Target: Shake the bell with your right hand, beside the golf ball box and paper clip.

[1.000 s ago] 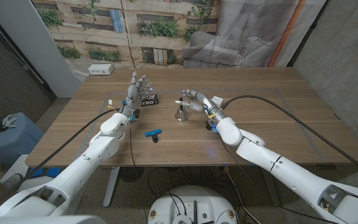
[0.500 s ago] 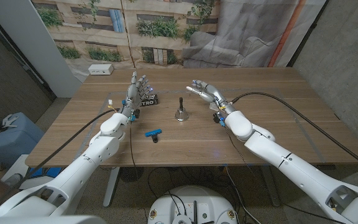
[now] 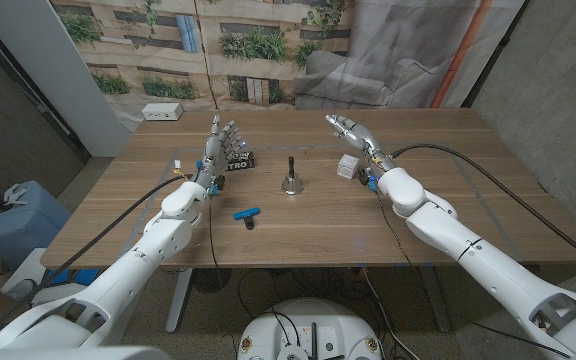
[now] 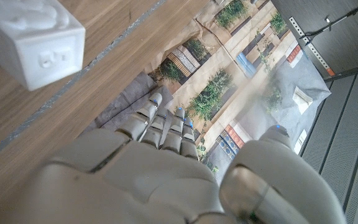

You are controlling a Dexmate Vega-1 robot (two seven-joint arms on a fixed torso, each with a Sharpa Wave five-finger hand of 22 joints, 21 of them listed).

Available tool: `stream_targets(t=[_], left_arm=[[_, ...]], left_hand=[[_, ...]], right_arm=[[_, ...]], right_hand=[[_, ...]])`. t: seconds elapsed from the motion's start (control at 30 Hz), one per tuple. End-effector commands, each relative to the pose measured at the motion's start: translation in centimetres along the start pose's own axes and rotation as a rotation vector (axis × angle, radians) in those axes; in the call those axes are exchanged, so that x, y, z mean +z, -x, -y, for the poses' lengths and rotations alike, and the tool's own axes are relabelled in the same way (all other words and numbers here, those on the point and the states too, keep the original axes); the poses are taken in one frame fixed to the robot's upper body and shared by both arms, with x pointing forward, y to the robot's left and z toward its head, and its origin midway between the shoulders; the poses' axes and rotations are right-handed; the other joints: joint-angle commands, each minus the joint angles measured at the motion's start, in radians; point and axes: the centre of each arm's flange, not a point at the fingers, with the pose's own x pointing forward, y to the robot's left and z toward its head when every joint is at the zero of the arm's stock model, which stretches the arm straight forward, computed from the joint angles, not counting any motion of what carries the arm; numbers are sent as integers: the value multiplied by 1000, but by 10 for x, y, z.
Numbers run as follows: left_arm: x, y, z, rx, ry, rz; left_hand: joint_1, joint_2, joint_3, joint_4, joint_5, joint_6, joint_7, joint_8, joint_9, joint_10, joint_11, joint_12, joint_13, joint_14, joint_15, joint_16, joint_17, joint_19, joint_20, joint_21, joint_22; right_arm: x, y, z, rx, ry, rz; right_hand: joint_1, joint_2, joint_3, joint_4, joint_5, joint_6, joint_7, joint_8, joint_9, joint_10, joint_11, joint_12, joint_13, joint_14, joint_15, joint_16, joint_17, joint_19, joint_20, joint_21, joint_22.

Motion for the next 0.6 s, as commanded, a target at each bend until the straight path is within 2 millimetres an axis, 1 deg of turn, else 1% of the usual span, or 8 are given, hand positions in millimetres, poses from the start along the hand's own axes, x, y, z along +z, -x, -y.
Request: stream_targets(t=[0.03,0.2,0.43,0.53,0.6], left_arm=[[0,0,0,-1,0,0],[0,0,0,-1,0,0],[0,0,0,0,0,0],[0,0,0,0,0,0],[0,0,0,-1,0,0]], left_hand=[[-1,12,0,7,7,0,-6,6,4,4,-7,6,5,10,-99,6,5,8,1,7,6],[-1,12,0,7,7,0,-6,6,4,4,-8,6,5,9,-98,6,5,7,1,7,6],[-1,12,0,7,7,0,-6,6,4,4,-5,6,5,9,-99,5,5,7,1,7,6],[-1,12,0,7,7,0,-6,6,4,3,-6,6,5,9,-98,6,5,7,1,7,6],[-1,12,0,7,7,0,-6,6,4,3,-7,6,5,9,-98,6,5,7,2,7,6]], right_arm=[[-15,-10,46,-86,-74,-15],[-23,-11,59,-104,-85,-19],[-42,-11,73,-133,-170,-33],[-51,-7,78,-169,-207,-40],[-57,-1,77,-192,-221,-56]], right_hand=[[-17,1,-5,9,-1,-9,2,0,0,-8,2,2,0,-8,2,0,0,-18,3,-5,0],[-29,-1,-10,13,-1,-16,4,1,0,-12,5,4,-1,-11,4,2,-2,-26,5,-3,-1],[-43,-2,-15,19,0,-11,1,5,-1,-13,6,7,-2,-13,4,5,-4,-30,3,0,-1],[-50,0,-17,22,1,-8,3,8,-1,-10,9,9,-3,-11,4,7,-4,-33,3,1,-1],[-56,2,-18,25,2,-6,3,9,-1,-4,8,12,-3,-8,2,9,-5,-33,3,2,-1]])
